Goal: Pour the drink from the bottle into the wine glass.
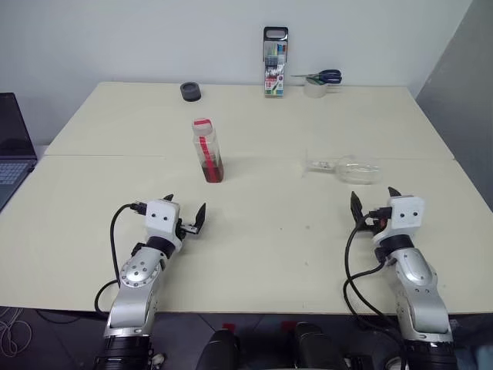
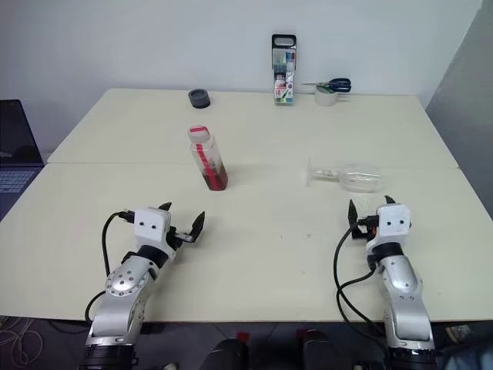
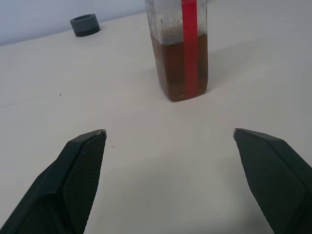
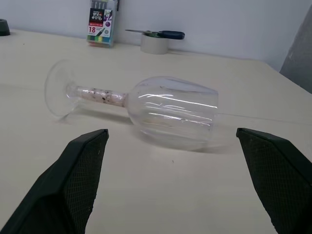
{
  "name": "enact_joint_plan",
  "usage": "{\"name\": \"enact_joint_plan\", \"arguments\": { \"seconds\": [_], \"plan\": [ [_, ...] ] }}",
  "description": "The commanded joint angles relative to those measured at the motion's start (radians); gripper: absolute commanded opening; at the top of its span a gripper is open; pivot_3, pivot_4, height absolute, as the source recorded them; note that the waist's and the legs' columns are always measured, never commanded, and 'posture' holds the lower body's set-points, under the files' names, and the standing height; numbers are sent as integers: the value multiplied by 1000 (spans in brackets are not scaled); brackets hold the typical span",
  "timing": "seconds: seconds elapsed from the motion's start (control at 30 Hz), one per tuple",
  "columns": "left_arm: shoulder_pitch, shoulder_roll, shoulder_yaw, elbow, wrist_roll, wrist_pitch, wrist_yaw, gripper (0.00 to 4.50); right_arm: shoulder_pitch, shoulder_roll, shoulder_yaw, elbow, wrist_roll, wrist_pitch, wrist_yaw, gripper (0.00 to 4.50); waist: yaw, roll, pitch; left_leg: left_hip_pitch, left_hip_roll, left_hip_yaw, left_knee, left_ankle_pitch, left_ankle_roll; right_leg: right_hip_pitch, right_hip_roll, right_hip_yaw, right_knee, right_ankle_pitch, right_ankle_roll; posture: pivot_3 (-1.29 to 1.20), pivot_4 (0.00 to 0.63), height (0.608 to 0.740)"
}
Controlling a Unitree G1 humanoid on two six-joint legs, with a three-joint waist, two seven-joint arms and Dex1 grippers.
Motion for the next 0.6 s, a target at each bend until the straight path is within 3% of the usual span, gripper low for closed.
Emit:
{"name": "enact_joint_plan", "arguments": {
  "seconds": [0.03,0.6],
  "plan": [
    [-14,-3,7,-37,-19,-39,-15,4459,-16,-3,-13,-16,-3,-23,-6,4500,0,0,0,0,0,0,0,0,0,0,0,0,0,0,0,0,150,740],
    [-12,-13,16,-70,-34,41,-2,4459,-14,-3,10,-11,-6,-37,11,4500,0,0,0,0,0,0,0,0,0,0,0,0,0,0,0,0,150,740]
  ]
}}
